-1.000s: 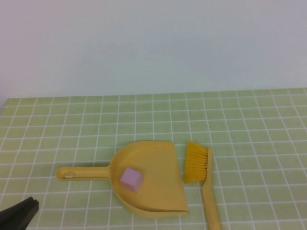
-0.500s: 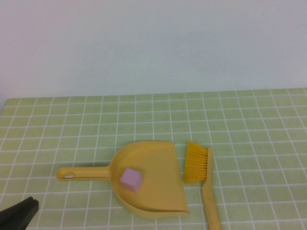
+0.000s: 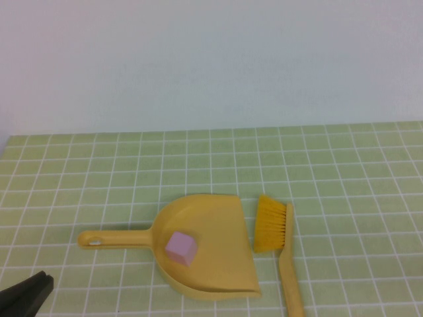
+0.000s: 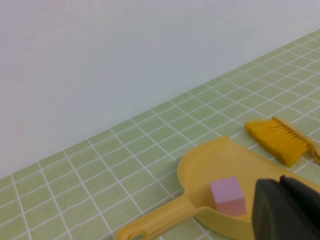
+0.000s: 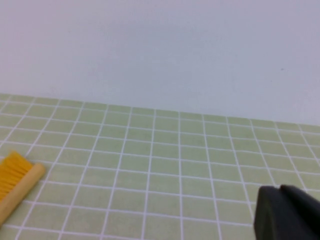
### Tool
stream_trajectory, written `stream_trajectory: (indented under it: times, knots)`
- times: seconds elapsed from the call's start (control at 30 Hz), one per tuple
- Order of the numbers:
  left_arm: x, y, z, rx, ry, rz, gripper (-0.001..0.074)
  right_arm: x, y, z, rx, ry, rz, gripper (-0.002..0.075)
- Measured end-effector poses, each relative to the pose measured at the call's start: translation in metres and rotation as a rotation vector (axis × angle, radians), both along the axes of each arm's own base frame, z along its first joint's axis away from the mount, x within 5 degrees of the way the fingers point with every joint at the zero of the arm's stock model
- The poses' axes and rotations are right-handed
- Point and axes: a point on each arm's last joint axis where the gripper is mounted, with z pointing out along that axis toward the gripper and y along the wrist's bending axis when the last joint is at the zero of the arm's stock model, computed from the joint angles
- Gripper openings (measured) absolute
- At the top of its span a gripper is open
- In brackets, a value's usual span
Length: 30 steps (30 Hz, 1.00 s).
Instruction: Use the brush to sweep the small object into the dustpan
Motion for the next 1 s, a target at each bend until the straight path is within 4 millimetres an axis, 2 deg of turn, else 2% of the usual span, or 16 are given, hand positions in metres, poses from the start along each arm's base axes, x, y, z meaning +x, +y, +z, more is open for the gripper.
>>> stream_trajectory:
  times: [0.27,0.37,0.53,0.7,0.8,1.0]
  knots:
    - [0.000,0.000,0.000,0.000,0.000,0.001,-0.0002,-0.002,0.007,-0.040,0.007,-0.104,0.081,-0.0002]
    - [0.000,0.000,0.000,-0.001,0.000,0.002,-0.0002,-0.006,0.005,-0.048,0.009,-0.152,0.052,-0.0002]
    - [0.000,0.000,0.000,-0.001,0.000,0.002,-0.0002,-0.006,-0.001,-0.046,-0.009,-0.167,-0.065,-0.0002]
    - [0.000,0.000,0.000,-0.002,0.002,0.001,-0.0002,-0.006,-0.002,-0.047,-0.010,-0.165,-0.075,-0.0002]
    - [0.000,0.000,0.000,-0.068,0.043,0.012,-0.0002,-0.006,-0.002,-0.047,-0.010,-0.165,-0.075,-0.0002]
    - [-0.001,0.014,0.003,-0.156,0.021,0.184,-0.0002,-0.006,-0.002,-0.047,-0.010,-0.163,-0.076,-0.0002]
